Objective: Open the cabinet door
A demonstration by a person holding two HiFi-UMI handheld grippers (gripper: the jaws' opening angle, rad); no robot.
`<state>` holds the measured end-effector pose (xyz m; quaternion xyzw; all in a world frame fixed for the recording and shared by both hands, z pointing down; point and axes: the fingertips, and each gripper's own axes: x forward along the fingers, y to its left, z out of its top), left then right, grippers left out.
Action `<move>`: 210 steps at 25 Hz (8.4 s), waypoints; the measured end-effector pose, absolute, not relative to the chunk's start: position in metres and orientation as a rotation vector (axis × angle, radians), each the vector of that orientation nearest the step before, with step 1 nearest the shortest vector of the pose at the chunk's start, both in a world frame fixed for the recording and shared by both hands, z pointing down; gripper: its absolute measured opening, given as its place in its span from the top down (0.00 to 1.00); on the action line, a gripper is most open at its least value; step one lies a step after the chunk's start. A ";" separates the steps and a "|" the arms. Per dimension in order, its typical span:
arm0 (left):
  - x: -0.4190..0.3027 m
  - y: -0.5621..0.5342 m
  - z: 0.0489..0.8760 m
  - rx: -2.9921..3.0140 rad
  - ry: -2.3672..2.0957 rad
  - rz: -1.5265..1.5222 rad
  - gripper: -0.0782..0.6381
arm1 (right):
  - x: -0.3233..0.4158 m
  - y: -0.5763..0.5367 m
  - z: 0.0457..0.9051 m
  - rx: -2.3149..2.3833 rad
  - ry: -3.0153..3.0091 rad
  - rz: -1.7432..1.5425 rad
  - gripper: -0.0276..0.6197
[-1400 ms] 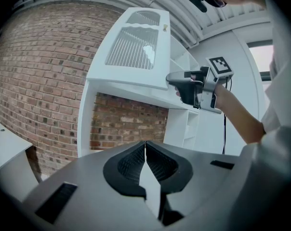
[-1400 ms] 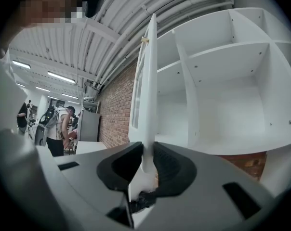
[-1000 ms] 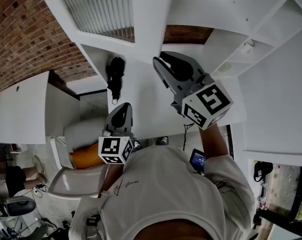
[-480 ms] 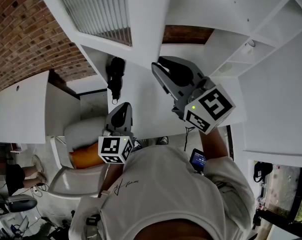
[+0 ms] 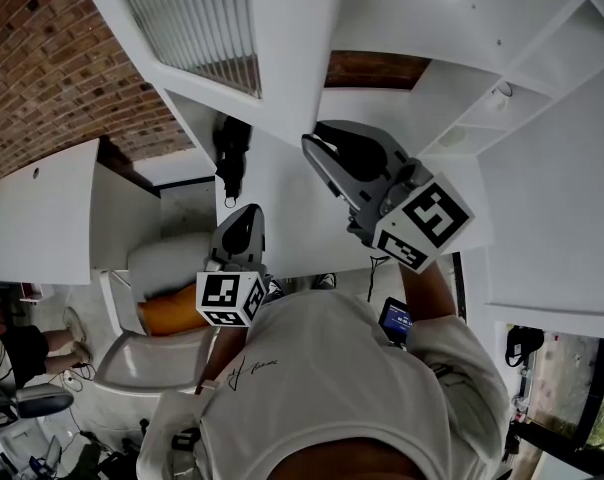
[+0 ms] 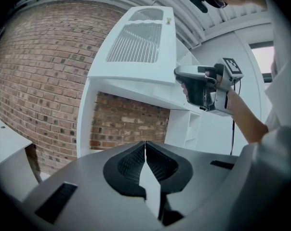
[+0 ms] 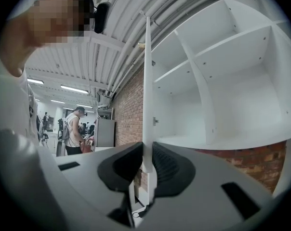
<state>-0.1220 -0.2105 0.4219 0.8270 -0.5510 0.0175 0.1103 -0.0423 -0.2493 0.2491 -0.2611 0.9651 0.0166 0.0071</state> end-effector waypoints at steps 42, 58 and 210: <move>-0.125 -0.196 0.415 2.393 -1.680 0.044 0.87 | -0.087 -0.183 0.248 -0.231 3.097 0.068 0.87; -0.143 -0.177 0.411 2.323 -1.776 0.006 0.87 | -0.110 -0.161 0.246 -0.086 3.096 0.094 0.88; -0.138 -0.219 0.441 2.365 -1.597 0.087 0.87 | 0.036 -0.234 0.432 -1.545 2.972 -0.452 0.90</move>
